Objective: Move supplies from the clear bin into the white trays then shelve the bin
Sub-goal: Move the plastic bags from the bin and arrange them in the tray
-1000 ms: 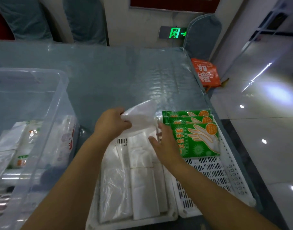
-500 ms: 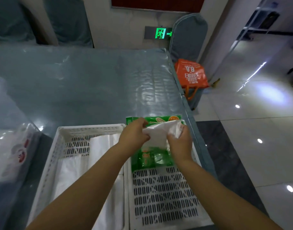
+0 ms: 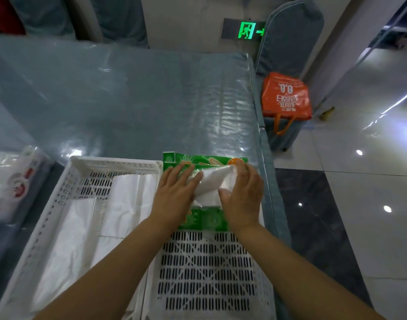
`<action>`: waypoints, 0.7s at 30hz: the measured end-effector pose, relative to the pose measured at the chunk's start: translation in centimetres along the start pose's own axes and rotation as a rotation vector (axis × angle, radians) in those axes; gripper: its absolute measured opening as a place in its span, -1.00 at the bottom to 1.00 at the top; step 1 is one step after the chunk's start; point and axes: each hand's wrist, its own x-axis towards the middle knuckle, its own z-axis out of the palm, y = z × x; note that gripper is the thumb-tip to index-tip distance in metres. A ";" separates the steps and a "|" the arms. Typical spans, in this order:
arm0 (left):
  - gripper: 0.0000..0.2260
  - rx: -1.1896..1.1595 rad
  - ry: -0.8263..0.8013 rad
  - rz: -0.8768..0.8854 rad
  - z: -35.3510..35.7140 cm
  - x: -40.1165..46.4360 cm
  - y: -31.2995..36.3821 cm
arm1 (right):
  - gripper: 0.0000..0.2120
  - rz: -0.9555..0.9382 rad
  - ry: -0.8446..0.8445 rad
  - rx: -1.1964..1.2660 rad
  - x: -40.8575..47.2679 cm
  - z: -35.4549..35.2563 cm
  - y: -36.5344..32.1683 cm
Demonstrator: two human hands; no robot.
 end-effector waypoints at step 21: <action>-0.40 0.069 -0.272 0.132 1.6 -1.3 0.3 | -0.51 -0.333 -0.347 -0.173 -1.3 -0.4 1.6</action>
